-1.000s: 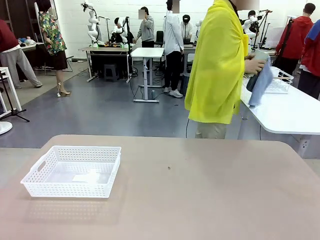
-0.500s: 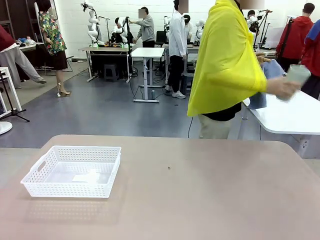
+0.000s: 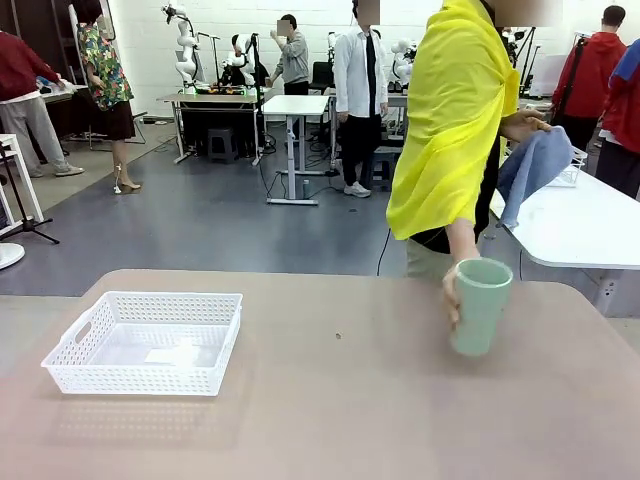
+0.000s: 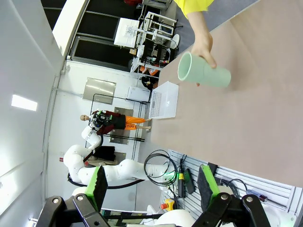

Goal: Clean and organize the cups into the basket.
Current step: Pick up the Organizing basket and move it to the center of the table, then pick up the Reusable plastic cup from the right side of the table and place it inside the Organizing basket.

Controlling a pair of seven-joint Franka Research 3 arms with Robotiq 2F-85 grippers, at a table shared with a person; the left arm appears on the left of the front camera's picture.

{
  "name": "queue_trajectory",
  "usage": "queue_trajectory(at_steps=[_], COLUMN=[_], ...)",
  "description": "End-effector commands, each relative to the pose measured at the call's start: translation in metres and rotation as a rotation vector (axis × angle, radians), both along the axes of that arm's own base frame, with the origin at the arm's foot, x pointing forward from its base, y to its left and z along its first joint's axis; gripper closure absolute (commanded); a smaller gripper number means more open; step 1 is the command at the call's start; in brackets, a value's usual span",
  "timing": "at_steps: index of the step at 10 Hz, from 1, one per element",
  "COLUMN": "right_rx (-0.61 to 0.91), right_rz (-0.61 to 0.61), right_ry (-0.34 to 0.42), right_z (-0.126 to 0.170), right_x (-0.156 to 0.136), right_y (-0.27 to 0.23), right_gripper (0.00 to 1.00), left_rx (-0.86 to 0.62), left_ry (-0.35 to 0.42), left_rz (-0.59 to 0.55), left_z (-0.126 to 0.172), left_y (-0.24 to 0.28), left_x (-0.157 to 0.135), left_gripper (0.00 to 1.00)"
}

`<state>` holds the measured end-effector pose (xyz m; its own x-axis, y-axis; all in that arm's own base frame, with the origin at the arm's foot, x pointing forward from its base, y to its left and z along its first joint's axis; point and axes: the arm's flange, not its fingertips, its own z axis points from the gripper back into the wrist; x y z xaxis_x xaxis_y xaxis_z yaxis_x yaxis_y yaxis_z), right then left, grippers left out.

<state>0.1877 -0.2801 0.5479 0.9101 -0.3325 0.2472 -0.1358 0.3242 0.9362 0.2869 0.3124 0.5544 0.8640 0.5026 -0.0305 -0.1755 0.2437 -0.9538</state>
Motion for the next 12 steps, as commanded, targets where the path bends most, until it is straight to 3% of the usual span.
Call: queue_trajectory(at_steps=[1, 10, 12], right_rx=[0.014, 0.000, -0.068], right_rz=[0.001, 0.000, 0.324], right_ry=[-0.015, 0.000, -0.251], right_z=[-0.001, 0.000, -0.006], right_x=[0.000, 0.000, 0.022], right_y=[0.001, 0.000, 0.036], right_gripper=[0.00, 0.00, 0.00], left_rx=[0.005, 0.000, 0.280], left_ry=[-0.005, 0.000, -0.073], left_rz=[-0.004, 0.000, -0.222], left_z=[0.002, 0.000, 0.014], left_y=[0.003, 0.000, -0.029], left_x=[0.000, 0.000, 0.011], left_gripper=[0.00, 0.00, 0.00])
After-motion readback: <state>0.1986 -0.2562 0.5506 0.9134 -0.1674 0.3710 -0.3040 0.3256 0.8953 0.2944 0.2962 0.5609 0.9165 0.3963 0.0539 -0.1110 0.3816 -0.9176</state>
